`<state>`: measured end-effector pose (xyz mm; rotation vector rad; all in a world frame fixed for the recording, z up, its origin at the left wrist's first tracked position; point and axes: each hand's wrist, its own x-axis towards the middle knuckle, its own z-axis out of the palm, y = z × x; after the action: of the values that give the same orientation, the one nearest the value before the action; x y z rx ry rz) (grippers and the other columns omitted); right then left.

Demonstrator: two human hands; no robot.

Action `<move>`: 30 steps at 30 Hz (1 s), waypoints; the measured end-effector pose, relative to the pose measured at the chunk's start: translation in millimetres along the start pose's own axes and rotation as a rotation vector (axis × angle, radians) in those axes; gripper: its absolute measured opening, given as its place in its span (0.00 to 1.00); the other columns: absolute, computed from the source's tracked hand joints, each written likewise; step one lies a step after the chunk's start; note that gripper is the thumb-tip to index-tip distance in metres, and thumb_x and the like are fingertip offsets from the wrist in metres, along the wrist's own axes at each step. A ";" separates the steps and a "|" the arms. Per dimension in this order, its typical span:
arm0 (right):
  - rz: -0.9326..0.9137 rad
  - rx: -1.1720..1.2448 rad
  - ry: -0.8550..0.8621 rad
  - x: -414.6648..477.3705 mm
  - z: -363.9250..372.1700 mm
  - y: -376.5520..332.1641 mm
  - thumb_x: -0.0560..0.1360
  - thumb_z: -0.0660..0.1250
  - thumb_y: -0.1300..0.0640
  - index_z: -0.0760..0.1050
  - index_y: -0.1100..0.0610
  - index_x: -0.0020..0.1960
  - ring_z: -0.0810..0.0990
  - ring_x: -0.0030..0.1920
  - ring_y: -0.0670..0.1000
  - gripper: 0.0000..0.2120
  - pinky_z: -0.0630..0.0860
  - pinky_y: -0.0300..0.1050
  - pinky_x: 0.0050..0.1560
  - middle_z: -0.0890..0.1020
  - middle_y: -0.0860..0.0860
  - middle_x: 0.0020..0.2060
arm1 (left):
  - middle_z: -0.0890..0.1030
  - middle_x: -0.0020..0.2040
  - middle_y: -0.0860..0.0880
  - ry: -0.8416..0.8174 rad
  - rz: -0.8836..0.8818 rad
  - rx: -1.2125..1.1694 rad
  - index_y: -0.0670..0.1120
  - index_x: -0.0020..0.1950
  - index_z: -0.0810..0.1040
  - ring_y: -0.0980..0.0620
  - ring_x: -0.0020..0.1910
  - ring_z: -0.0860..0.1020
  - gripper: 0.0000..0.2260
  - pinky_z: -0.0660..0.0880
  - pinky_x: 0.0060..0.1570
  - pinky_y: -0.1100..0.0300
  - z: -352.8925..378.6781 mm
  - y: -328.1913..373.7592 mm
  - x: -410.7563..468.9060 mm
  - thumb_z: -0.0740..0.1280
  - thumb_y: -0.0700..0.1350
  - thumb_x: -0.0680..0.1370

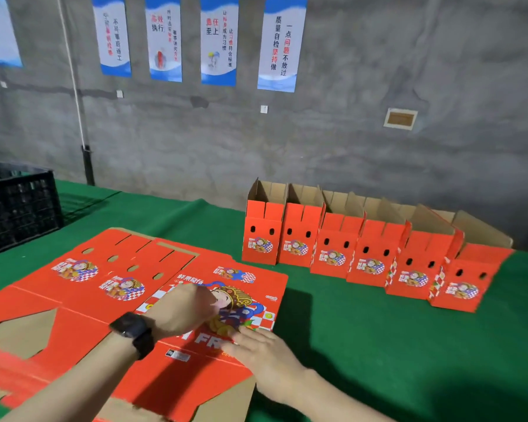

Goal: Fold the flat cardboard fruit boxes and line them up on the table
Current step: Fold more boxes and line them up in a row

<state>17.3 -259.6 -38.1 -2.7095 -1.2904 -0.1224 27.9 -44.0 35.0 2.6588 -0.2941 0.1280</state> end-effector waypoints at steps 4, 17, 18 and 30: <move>0.113 0.101 0.267 -37.5 -30.2 36.2 0.70 0.60 0.77 0.67 0.50 0.72 0.58 0.74 0.45 0.36 0.41 0.37 0.72 0.66 0.47 0.72 | 0.84 0.40 0.53 0.016 0.116 -0.009 0.48 0.46 0.83 0.63 0.30 0.73 0.07 0.67 0.32 0.74 -6.4 36.7 -3.4 0.67 0.50 0.77; 0.721 0.836 0.722 -179.0 -118.6 106.7 0.72 0.72 0.67 0.82 0.52 0.40 0.81 0.33 0.43 0.10 0.75 0.31 0.34 0.84 0.44 0.31 | 0.81 0.57 0.46 0.423 0.239 -0.170 0.41 0.59 0.80 0.49 0.56 0.78 0.11 0.65 0.52 0.69 3.6 120.7 11.3 0.62 0.37 0.79; 0.770 0.882 0.746 -187.2 -117.6 112.3 0.71 0.73 0.66 0.81 0.53 0.40 0.83 0.36 0.48 0.08 0.77 0.35 0.37 0.85 0.47 0.33 | 0.80 0.58 0.45 0.428 0.233 -0.171 0.40 0.60 0.79 0.48 0.57 0.78 0.12 0.65 0.54 0.69 6.8 125.7 12.1 0.63 0.35 0.78; 0.734 1.290 0.796 -242.5 -120.0 138.8 0.66 0.71 0.65 0.78 0.62 0.54 0.84 0.51 0.55 0.17 0.75 0.47 0.52 0.85 0.57 0.49 | 0.68 0.70 0.38 0.639 0.244 -0.009 0.38 0.70 0.70 0.37 0.71 0.63 0.33 0.58 0.69 0.40 14.7 161.0 19.6 0.77 0.40 0.67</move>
<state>-29.1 -550.9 35.9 -1.5117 0.0181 -0.1702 10.8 -194.7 94.5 2.4032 -0.3930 1.0184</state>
